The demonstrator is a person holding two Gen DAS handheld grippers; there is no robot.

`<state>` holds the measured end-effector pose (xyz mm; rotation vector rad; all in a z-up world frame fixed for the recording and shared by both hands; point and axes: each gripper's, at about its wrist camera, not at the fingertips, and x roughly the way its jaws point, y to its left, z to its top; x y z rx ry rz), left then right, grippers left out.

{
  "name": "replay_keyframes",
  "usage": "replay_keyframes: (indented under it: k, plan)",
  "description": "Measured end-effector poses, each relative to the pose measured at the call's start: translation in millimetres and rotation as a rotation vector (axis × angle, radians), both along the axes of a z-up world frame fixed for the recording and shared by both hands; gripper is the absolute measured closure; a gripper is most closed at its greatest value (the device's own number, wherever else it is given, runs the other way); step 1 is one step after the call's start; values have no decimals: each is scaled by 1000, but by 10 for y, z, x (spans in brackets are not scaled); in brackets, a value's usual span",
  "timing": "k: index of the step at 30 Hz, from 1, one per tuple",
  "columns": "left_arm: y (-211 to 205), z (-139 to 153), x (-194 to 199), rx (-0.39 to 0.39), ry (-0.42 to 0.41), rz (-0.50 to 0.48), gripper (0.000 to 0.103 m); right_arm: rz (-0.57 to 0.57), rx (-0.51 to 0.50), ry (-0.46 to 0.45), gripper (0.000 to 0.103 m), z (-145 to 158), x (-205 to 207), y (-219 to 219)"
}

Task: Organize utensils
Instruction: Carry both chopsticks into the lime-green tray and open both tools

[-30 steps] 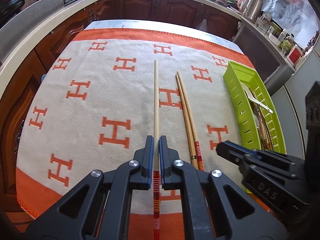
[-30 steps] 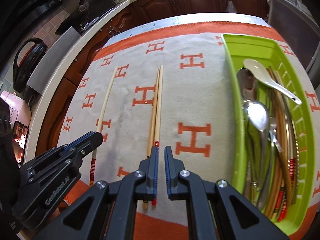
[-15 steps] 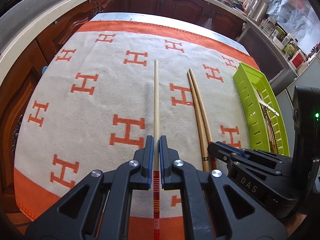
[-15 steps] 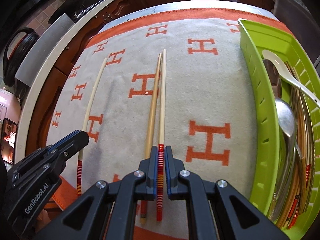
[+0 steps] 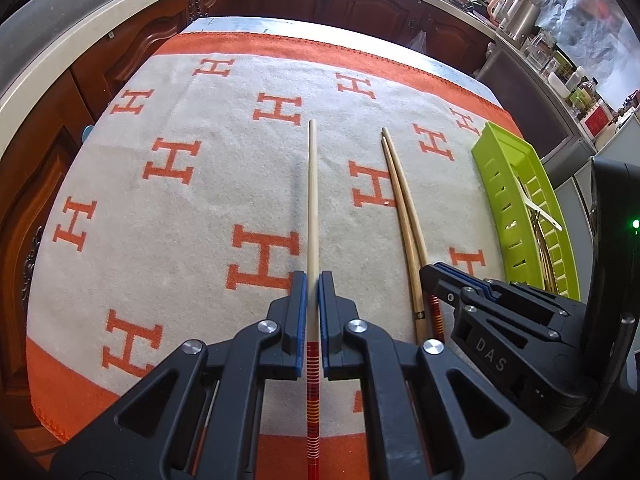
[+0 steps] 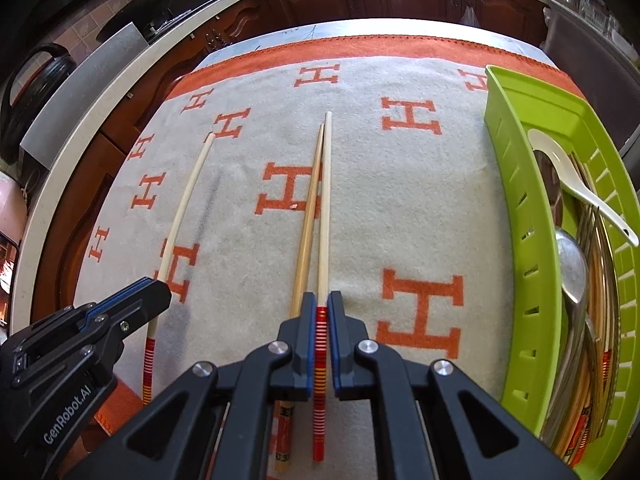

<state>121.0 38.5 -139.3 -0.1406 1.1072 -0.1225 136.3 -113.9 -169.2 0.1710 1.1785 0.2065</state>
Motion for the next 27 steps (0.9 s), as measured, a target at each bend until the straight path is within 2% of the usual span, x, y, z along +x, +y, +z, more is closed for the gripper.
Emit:
replay_keyframes:
  k: [4, 10, 19, 24, 27]
  plan:
    - [-62, 54, -32, 7, -6, -15, 99, -24, 28, -3, 98, 66, -71, -127]
    - [-269, 227, -86, 9, -23, -56, 99, -66, 81, -62, 98, 403, -253, -460]
    - [-941, 567, -43, -75, -19, -159, 99, -182, 48, -114, 98, 836, -427, -1273]
    - [-1455, 621, 74, -108, 6, -217, 99, -258, 4, -101, 98, 816, -470, -1701]
    - [-1737, 580, 146, -128, 30, -243, 99, -261, -26, -71, 98, 708, -467, -1797]
